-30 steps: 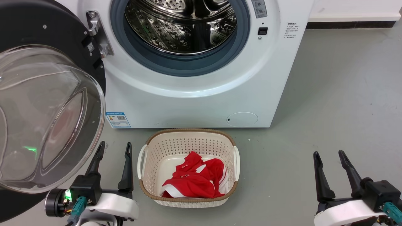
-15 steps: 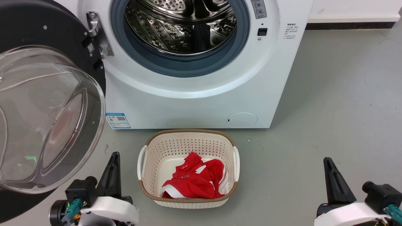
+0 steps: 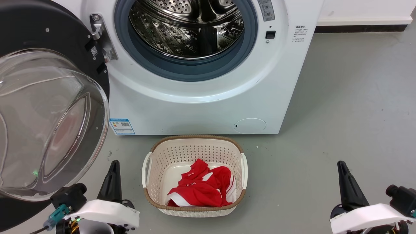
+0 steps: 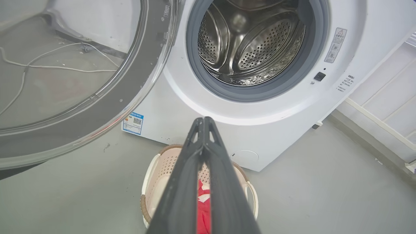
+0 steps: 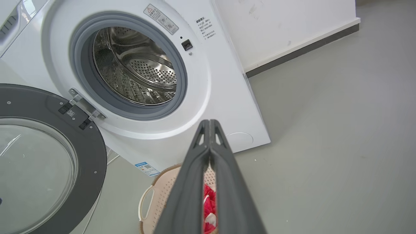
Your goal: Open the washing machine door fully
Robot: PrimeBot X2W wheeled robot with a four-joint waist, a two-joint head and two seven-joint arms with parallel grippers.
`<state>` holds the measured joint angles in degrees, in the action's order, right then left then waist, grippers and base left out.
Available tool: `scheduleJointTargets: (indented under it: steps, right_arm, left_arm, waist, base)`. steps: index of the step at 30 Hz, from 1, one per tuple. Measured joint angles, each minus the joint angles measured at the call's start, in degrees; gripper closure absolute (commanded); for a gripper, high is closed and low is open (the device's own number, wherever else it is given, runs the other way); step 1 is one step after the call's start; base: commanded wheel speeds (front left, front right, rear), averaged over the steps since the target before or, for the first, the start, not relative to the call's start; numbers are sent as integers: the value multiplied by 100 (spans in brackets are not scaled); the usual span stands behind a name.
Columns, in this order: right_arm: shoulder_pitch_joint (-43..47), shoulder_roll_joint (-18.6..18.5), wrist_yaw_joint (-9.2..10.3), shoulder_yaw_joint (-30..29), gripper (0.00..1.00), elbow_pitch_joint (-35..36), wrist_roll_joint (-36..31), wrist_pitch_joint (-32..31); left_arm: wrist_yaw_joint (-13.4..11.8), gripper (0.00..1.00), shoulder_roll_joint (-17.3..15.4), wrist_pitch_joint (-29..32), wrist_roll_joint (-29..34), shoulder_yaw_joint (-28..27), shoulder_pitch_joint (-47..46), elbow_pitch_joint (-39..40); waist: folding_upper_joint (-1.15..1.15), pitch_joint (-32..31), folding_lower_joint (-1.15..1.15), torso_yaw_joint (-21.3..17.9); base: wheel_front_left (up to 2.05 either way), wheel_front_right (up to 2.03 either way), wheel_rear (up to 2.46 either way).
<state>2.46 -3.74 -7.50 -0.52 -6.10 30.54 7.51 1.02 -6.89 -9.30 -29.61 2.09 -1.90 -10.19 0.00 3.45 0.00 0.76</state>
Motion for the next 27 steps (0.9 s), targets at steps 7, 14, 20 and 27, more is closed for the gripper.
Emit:
scheduleJointTargets:
  steps: [7, 14, 20, 27]
  right_arm:
    - [-58, -26, 0, -2, 100, -82, 678, -101]
    - [-129, -51, 0, -13, 100, -151, 1302, -197]
    - [-199, -67, 0, -31, 100, -204, 1786, -281]
    - [-253, -77, 0, -51, 100, -276, 2319, -367]
  left_arm:
    - [54, 100, 31, 156, -643, -82, -57, -41]
    - [120, 100, 60, 309, -1236, -164, -77, -76]
    - [163, 100, 96, 417, -1710, -235, -97, -104]
    - [218, 100, 142, 563, -2221, -296, -126, -134]
  waist:
    - [0, -22, 0, -5]
    - [0, -43, 0, -10]
    - [0, -62, 0, -15]
    - [0, -84, 0, -19]
  base:
    - [0, 0, 0]
    - [0, 0, 0]
    - [0, 0, 0]
    - [0, 0, 0]
